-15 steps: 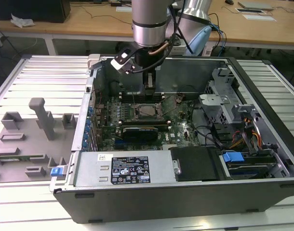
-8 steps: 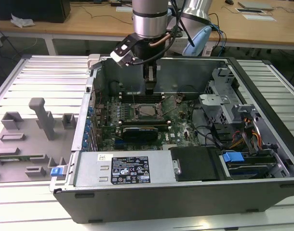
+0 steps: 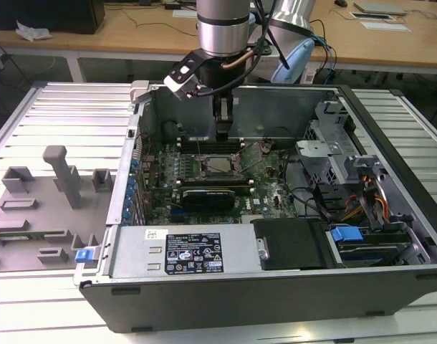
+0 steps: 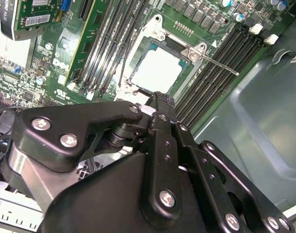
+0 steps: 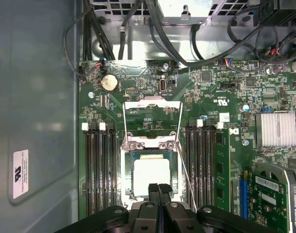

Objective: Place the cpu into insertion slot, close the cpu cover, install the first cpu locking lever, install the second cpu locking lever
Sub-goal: 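Close the cpu cover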

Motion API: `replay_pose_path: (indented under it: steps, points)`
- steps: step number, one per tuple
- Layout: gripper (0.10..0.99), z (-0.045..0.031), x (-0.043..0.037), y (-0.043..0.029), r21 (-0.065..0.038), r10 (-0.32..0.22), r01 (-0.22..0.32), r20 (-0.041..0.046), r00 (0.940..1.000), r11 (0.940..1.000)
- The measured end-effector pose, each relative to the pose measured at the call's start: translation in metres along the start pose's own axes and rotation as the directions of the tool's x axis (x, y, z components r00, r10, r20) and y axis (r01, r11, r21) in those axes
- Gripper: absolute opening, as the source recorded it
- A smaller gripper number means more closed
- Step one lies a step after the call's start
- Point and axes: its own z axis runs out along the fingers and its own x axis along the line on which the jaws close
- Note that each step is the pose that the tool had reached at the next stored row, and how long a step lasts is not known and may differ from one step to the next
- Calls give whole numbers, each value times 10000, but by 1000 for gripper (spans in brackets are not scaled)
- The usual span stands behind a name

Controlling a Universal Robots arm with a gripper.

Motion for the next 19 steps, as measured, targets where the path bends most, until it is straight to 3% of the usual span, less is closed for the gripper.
replay_pose_path:
  steps: [6, 10, 16, 18, 19]
  points:
    - [106, -2, 0, 9, 2, -3, 3, 3, 10000, 10000]
    - [106, 3, 1, 67, 1, 0, 0, 1, 10000, 10000]
    - [106, 10, 3, 180, 0, 1, -1, 0, 10000, 10000]
    - [106, 15, 5, 256, 1, -1, 1, 0, 10000, 10000]
    - [106, 20, 6, 326, 0, 0, 0, 0, 10000, 10000]
